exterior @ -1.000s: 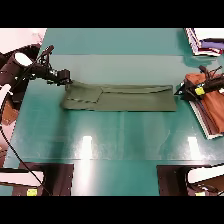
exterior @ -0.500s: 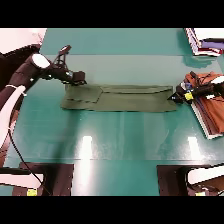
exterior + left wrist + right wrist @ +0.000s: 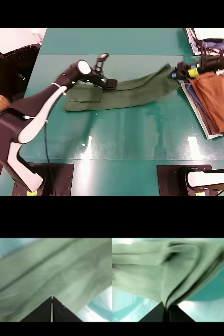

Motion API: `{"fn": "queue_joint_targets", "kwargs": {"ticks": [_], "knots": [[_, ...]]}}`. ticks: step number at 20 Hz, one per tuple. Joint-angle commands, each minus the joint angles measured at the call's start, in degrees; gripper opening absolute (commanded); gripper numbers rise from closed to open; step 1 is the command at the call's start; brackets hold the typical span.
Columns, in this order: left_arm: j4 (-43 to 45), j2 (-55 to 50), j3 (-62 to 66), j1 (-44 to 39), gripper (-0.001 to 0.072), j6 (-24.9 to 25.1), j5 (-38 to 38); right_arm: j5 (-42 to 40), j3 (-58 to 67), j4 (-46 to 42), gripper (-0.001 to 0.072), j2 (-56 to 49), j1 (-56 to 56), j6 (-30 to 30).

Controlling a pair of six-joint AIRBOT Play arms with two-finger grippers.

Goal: Fold the shirts.

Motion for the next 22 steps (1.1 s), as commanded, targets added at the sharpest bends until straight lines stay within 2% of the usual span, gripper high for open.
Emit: {"fn": "queue_joint_targets", "kwargs": {"ticks": [1,8,11,16,19,21,22], "knots": [[0.02,-6.21,5.97,-3.54,0.0035,-0.94,-1.51,1.44,8.92,7.04,0.0018,1.07,5.46,1.66],[0.24,-7.72,6.36,-3.48,0.0035,-1.92,2.25,-1.09,12.55,13.38,0.0019,0.48,13.25,2.03],[0.57,-7.21,7.45,-1.38,0.0035,-1.90,-0.50,-2.93,12.55,16.87,0.0019,-0.79,16.09,0.98],[8.17,3.17,8.57,9.53,0.0035,-1.84,-3.43,-9.25,12.57,24.30,0.0020,-5.05,25.05,-4.04],[10.12,11.50,8.57,18.73,0.0036,-0.33,-4.42,-18.34,12.68,26.38,0.0020,-9.42,34.75,-7.76],[10.36,16.02,8.57,24.33,0.0036,0.04,-5.29,-22.99,15.91,25.88,0.0028,-14.51,40.85,-8.13],[10.36,17.79,8.57,26.71,0.0036,0.04,-5.88,-24.06,18.47,25.79,0.0125,-17.29,43.04,-8.85]]}}
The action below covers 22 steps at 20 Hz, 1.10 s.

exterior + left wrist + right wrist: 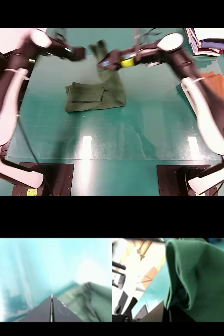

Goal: Fold the shirts.

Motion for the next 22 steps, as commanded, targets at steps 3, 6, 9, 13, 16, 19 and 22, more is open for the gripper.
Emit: {"fn": "queue_joint_targets", "kwargs": {"ticks": [3,6,9,13,16,19,22], "knots": [[1.33,8.92,0.04,12.17,0.0036,0.85,-4.42,-6.58,10.86,1.16,0.0450,-12.46,10.43,-9.84],[1.60,9.44,0.04,14.12,0.0036,0.87,-8.46,-1.81,9.42,1.16,0.0422,-13.09,7.45,-8.70],[2.05,9.44,0.04,14.10,0.0036,0.90,-9.29,5.90,2.10,1.09,0.0314,-10.56,-0.07,-7.58],[1.70,9.44,0.04,14.10,0.0036,0.87,-9.29,8.37,-12.17,-3.96,0.0304,-4.87,-11.04,-5.97],[1.70,9.44,0.04,13.94,0.0036,0.90,-9.20,4.09,-21.22,-12.87,0.0304,-0.20,-17.29,-0.07],[1.73,9.44,0.02,13.03,0.0036,0.90,-8.81,1.16,-25.64,-12.94,0.0479,0.44,-19.61,1.03],[1.64,9.42,-0.17,11.76,0.0036,0.92,-8.02,1.05,-24.28,-8.94,0.0497,-3.67,-17.79,1.16]]}}
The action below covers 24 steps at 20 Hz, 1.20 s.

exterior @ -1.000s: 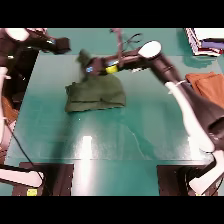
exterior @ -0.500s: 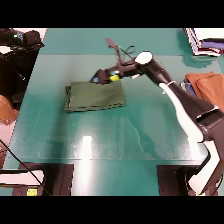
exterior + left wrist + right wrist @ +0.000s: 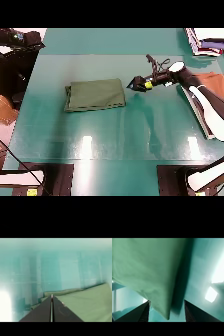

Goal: Fold the shirts.

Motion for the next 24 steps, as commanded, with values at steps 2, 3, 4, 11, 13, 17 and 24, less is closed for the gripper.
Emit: {"fn": "queue_joint_targets", "kwargs": {"ticks": [2,3,4,11,13,17,24], "knots": [[0.15,0.02,-0.09,-1.22,0.0036,0.04,0.85,-1.22,2.05,5.57,0.0499,-6.36,2.27,1.25],[0.09,0.02,-0.09,-1.25,0.0036,0.02,0.79,-1.09,4.17,7.21,0.0500,-8.72,3.67,1.25],[0.09,0.02,-0.09,-1.25,0.0036,0.02,0.70,-1.09,6.58,8.87,0.0499,-11.13,5.25,1.25],[-0.33,0.02,-0.11,-1.25,0.0035,-0.02,-1.05,0.09,20.41,8.61,0.0029,-18.78,10.97,1.49],[-0.48,0.04,-0.09,-1.25,0.0035,-0.07,-1.09,-0.98,21.53,5.09,0.0020,-16.87,10.12,1.53],[-1.51,0.04,-0.09,-1.25,0.0035,-0.04,-2.21,-2.19,21.49,-4.20,0.0020,-8.57,3.98,5.90],[-1.64,0.04,-0.09,-4.98,0.0035,0.02,-1.42,-3.04,11.21,-15.56,0.0020,11.45,-19.82,13.40]]}}
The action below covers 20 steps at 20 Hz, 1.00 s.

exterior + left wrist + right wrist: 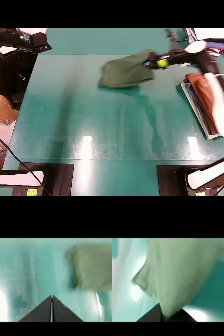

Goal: Fold the shirts.

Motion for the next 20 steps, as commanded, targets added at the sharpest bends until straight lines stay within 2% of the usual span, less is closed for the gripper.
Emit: {"fn": "queue_joint_targets", "kwargs": {"ticks": [1,4,7,12,15,20], "knots": [[0.17,0.04,0.00,-3.28,0.0035,0.07,1.05,-2.84,-6.88,-4.61,0.0020,10.38,-13.00,3.10],[0.20,0.04,0.00,-7.30,0.0035,0.07,2.36,-8.09,-12.33,-4.59,0.0020,17.03,-23.54,3.19],[0.17,0.04,0.00,-10.32,0.0035,0.04,3.78,-8.37,-12.90,-3.96,0.0020,18.56,-30.47,3.17],[0.35,0.04,0.00,-11.15,0.0036,0.04,3.56,-9.38,-9.03,-2.69,0.0020,18.51,-33.86,0.85],[0.35,0.04,0.00,-11.13,0.0036,0.04,3.34,-5.18,-0.90,-2.82,0.0020,18.56,-34.34,0.04],[0.35,0.04,-0.02,-11.15,0.0036,0.07,3.17,8.22,8.26,-3.34,0.0020,18.95,-38.58,0.07]]}}
